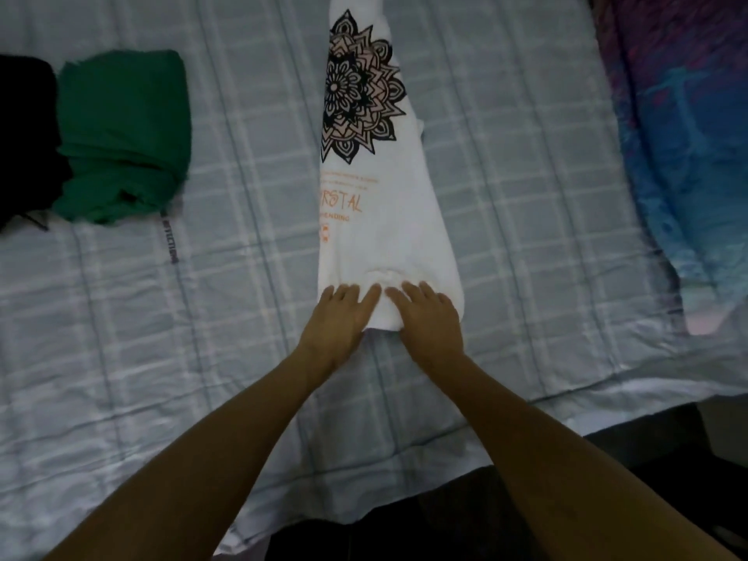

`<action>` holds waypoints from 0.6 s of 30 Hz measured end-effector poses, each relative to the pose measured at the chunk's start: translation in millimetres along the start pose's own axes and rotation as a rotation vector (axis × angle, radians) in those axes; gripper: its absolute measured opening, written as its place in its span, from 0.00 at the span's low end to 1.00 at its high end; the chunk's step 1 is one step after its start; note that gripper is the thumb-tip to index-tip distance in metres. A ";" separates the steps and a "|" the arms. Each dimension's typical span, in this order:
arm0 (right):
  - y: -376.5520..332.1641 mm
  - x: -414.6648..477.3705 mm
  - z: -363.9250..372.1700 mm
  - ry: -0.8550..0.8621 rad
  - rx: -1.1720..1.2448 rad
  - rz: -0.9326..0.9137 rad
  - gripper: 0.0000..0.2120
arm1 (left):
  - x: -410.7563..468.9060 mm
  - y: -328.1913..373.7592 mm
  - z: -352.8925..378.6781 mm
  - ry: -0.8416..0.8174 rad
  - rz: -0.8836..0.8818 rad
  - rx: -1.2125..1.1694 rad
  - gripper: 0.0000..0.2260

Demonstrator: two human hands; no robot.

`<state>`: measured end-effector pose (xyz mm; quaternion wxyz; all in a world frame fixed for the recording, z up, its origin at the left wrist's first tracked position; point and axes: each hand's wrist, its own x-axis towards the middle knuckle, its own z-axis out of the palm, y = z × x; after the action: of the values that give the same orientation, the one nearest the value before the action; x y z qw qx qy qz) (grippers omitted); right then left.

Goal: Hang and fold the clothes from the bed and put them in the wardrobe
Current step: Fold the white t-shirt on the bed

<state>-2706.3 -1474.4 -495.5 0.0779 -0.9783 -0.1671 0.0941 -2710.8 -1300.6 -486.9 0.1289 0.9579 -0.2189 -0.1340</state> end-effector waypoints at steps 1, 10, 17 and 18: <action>-2.7 -1.6 -11.2 -0.082 0.052 -0.002 0.23 | -6.2 1.9 -5.7 -0.013 0.001 -0.025 0.32; -20.1 0.7 -114.8 -0.952 0.156 -0.037 0.19 | -18.6 24.1 -115.5 -0.782 0.017 -0.283 0.16; -2.6 64.0 -158.2 -0.035 0.090 0.115 0.26 | 34.6 -23.8 -154.0 0.132 -0.217 -0.127 0.20; -4.6 64.8 -152.4 0.031 0.112 0.082 0.25 | 34.3 -26.7 -149.2 0.190 -0.196 -0.098 0.20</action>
<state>-2615.7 -1466.4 -357.1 0.1312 -0.9798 -0.1201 0.0913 -2624.1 -1264.8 -363.0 0.1818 0.9756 -0.1044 -0.0653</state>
